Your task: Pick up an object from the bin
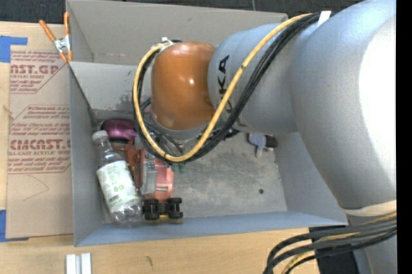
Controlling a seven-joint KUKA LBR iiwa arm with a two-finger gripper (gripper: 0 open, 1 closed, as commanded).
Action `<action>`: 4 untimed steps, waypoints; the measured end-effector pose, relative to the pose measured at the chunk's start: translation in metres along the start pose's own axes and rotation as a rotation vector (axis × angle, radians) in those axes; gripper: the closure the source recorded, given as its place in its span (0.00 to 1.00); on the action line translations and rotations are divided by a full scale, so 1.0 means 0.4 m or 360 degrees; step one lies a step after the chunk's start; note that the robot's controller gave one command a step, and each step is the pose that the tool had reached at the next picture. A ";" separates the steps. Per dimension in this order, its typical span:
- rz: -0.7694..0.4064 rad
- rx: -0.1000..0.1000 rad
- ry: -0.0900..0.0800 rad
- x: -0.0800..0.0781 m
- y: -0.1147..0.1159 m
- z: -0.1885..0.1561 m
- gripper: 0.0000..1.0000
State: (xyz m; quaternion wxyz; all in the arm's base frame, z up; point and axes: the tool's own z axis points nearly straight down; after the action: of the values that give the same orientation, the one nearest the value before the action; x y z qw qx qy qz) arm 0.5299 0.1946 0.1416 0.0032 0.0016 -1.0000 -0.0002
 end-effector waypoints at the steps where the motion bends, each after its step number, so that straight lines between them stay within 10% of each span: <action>1: 0.0003 -0.0002 -0.0010 -0.004 -0.002 -0.012 0.00; 4: -0.0020 -0.0004 -0.0018 -0.053 0.004 0.023 0.00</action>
Offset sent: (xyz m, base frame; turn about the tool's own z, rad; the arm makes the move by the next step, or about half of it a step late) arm 0.0144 0.0022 0.0249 0.1006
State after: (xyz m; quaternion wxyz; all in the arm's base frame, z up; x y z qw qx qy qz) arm 0.5510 0.1964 0.1321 -0.0024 0.0080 -1.0000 -0.0013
